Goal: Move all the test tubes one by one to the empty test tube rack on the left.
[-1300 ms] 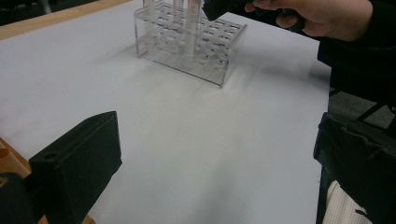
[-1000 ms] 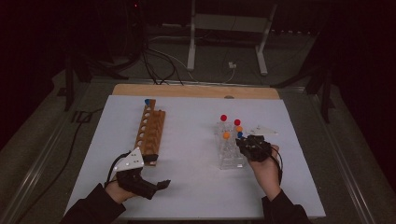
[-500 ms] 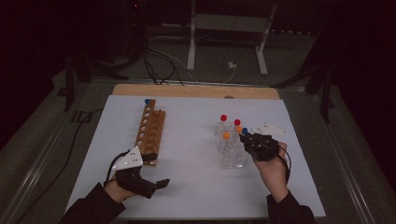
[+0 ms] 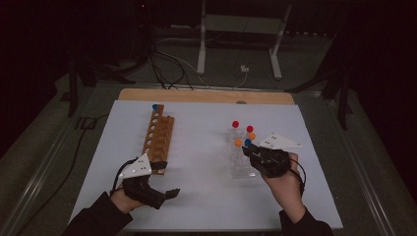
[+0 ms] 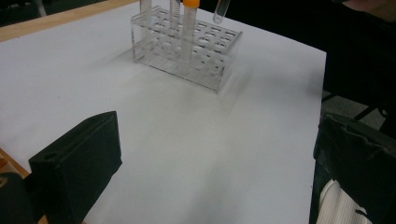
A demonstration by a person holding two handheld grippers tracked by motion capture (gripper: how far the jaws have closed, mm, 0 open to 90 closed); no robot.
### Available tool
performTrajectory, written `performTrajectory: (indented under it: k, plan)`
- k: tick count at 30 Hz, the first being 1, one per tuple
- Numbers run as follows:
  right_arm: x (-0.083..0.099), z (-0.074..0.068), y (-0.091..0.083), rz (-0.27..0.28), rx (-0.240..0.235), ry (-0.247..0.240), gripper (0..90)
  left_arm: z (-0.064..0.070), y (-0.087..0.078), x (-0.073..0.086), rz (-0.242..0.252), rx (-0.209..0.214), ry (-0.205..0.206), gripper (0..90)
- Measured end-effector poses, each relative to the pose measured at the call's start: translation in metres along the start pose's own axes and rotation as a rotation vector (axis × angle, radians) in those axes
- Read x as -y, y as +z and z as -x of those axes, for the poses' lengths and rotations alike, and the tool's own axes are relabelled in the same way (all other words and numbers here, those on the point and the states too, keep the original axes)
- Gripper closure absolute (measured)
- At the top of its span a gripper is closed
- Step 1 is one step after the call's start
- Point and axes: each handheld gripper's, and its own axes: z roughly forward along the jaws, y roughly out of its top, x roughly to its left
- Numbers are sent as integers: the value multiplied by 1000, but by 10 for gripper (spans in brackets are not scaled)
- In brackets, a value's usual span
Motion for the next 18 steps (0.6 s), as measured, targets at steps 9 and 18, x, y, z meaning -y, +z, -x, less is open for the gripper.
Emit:
performTrajectory:
  k: [9, 18]
  plan:
    - [3, -23, 8, -18, -90, -31, 765, -1, 2, -7, -6, 29, -2, 18]
    - [11, -33, 22, -55, -138, -41, 765, -1, 10, -16, -30, 69, 17, 18]
